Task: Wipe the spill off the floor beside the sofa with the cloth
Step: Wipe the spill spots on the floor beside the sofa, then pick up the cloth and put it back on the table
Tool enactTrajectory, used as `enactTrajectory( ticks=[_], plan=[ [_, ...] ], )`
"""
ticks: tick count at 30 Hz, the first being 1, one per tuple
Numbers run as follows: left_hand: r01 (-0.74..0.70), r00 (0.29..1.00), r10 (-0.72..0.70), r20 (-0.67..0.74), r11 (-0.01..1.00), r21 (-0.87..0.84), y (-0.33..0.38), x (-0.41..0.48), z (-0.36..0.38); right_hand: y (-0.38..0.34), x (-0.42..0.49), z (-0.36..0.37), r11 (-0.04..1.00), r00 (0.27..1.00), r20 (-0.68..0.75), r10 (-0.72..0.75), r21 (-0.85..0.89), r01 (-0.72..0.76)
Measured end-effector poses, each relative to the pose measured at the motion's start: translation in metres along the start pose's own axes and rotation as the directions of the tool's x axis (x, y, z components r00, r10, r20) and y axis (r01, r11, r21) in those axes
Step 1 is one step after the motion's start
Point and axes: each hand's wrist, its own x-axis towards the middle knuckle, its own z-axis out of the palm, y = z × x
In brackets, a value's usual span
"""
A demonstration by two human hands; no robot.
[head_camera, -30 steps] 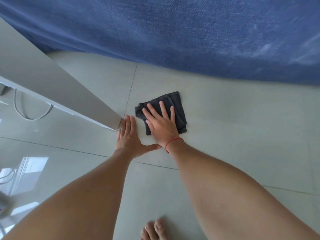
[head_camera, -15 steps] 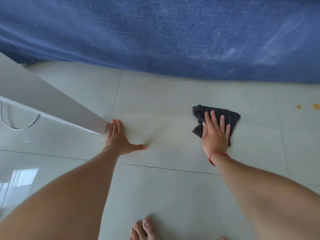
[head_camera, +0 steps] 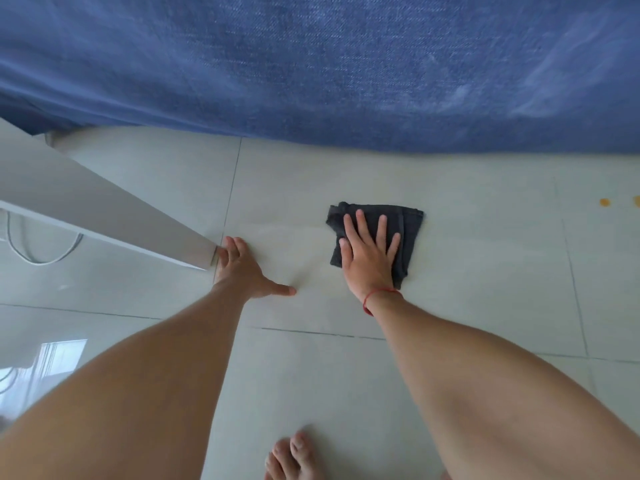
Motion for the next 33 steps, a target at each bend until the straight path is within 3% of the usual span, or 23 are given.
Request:
enactTrajectory(
  ticks=[3, 6, 8, 10, 13, 16, 20, 23, 29, 33],
  plan=[
    [-0.061, 0.996, 0.063, -0.061, 0.998, 0.032, 0.034, -0.004, -0.010, 0.020, -0.003, -0.017, 0.998, 0.993, -0.118, 0.012, 0.057, -0.005],
    [-0.171, 0.956, 0.141, -0.258, 0.980, -0.099, 0.085, -0.010, -0.014, 0.044, -0.008, -0.038, 0.952, 0.891, -0.341, 0.300, 0.168, -0.256],
    [-0.168, 0.963, 0.104, -0.250, 0.954, -0.247, 0.118, -0.011, -0.011, 0.052, -0.005, -0.050, 0.888, 0.850, -0.263, 0.457, 0.189, -0.419],
    [-0.077, 0.989, 0.032, -0.142, 0.943, -0.325, 0.139, -0.013, -0.004, 0.051, -0.001, -0.057, 0.846, 0.835, -0.151, 0.530, 0.172, -0.506],
    [-0.036, 0.997, 0.013, -0.074, 0.948, -0.316, 0.151, -0.016, 0.007, 0.042, 0.006, -0.062, 0.842, 0.851, -0.008, 0.525, 0.148, -0.518],
    [-0.063, 0.995, 0.030, -0.093, 0.928, -0.366, 0.154, -0.016, 0.010, 0.034, 0.012, -0.067, 0.857, 0.878, 0.094, 0.470, 0.191, -0.479],
    [-0.021, 1.000, 0.011, -0.025, 0.892, -0.452, 0.157, -0.021, 0.005, 0.040, 0.011, -0.067, 0.702, 0.807, 0.202, 0.555, 0.406, -0.584],
    [0.064, 0.996, -0.032, 0.083, 0.909, -0.413, 0.147, -0.037, 0.011, 0.044, -0.008, -0.063, 0.651, 0.775, 0.243, 0.583, 0.430, -0.625],
    [0.033, 0.984, 0.019, 0.178, 0.957, -0.288, 0.113, -0.091, 0.046, 0.045, -0.084, -0.052, 0.679, 0.739, 0.353, 0.573, 0.301, -0.670],
    [0.044, 0.978, 0.040, 0.205, 0.919, -0.392, 0.100, -0.135, 0.036, 0.035, -0.115, -0.081, 0.724, 0.781, 0.318, 0.538, 0.299, -0.621]
  ],
)
